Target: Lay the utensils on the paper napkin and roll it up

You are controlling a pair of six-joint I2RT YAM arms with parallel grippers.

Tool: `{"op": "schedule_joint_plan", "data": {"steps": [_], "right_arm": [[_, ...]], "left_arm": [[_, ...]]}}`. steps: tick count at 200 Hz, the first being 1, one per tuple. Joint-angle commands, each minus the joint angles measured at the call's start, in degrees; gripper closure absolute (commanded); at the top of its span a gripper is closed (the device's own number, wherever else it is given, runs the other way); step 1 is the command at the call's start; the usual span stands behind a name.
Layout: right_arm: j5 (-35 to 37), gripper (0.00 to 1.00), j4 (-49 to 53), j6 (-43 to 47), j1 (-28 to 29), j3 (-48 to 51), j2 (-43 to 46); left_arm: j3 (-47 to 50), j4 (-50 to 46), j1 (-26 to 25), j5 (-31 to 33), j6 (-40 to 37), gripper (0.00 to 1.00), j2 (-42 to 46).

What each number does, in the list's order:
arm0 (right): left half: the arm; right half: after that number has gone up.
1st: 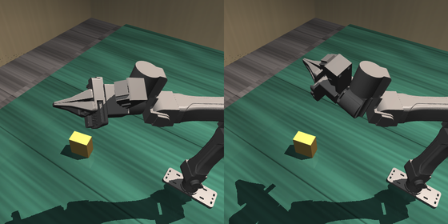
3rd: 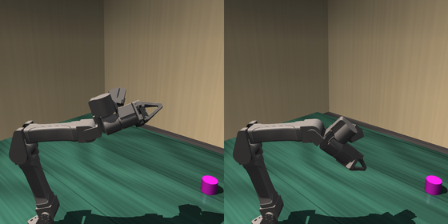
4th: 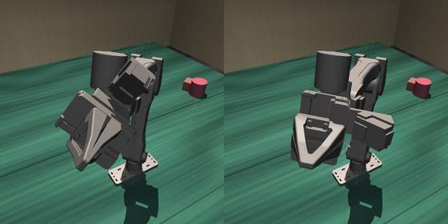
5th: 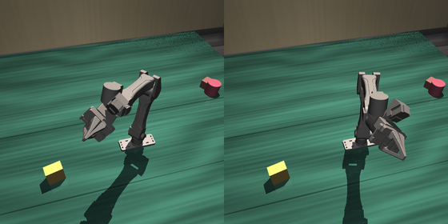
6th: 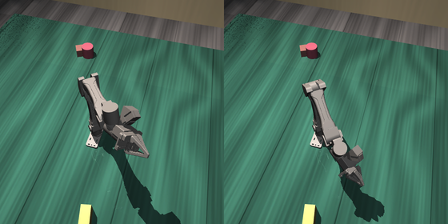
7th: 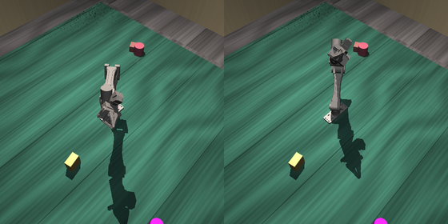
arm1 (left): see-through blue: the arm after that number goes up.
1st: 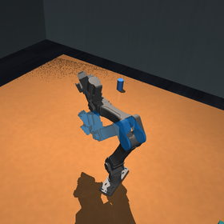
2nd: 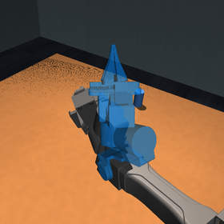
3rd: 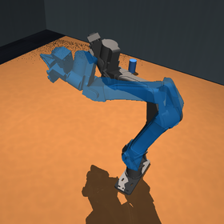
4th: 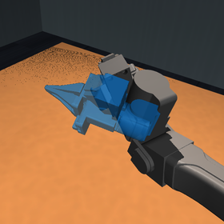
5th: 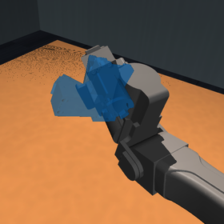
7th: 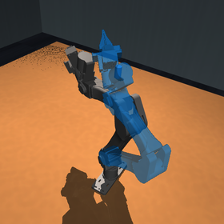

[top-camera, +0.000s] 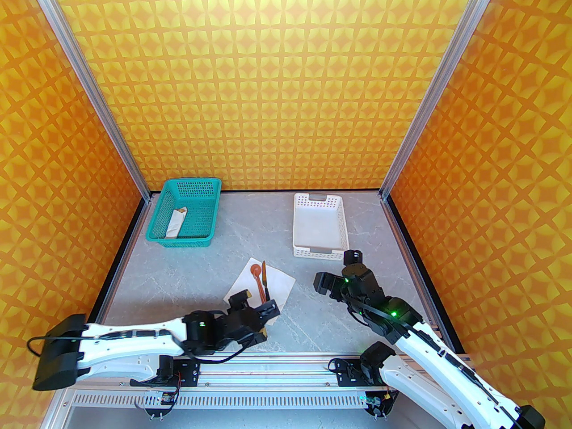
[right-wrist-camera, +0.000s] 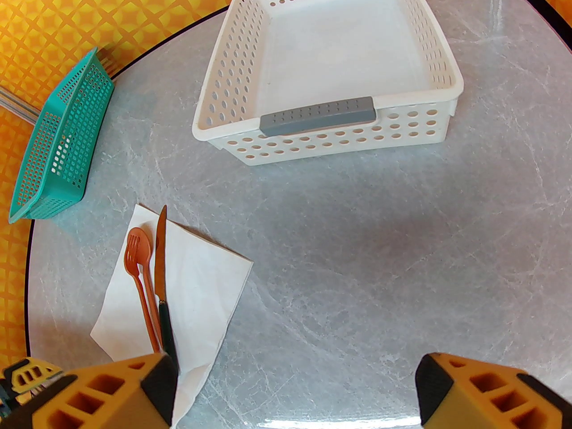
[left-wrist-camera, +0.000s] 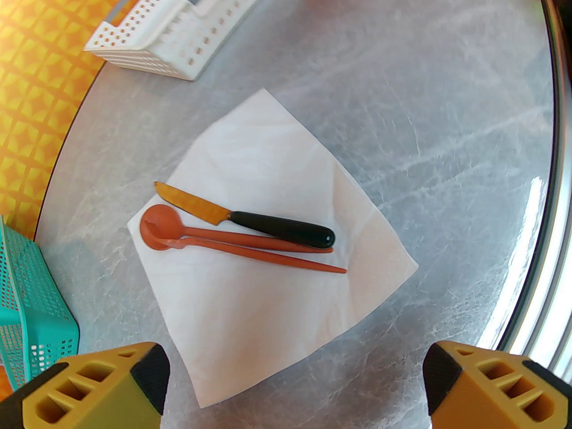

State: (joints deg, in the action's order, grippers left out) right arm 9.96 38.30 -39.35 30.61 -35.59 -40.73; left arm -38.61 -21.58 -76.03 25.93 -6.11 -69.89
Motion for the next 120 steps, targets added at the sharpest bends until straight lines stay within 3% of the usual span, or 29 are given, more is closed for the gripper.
{"op": "schedule_joint_plan", "data": {"steps": [1, 78, 120], "right_arm": [[0.95, 0.07, -1.13, -1.04, -0.38, 0.61, 0.62], [0.59, 0.06, -1.66, -0.91, -0.37, 0.88, 0.56], [0.69, 0.06, -1.72, -0.73, -0.38, 1.14, 0.55]], "left_arm": [[-2.89, 0.85, -0.87, 1.75, -1.39, 0.01, -3.35], [-10.86, -0.90, -1.40, 1.86, -0.98, 0.01, -16.44], [-12.02, -0.40, -1.47, 1.85, -1.18, 0.01, -19.31]]}}
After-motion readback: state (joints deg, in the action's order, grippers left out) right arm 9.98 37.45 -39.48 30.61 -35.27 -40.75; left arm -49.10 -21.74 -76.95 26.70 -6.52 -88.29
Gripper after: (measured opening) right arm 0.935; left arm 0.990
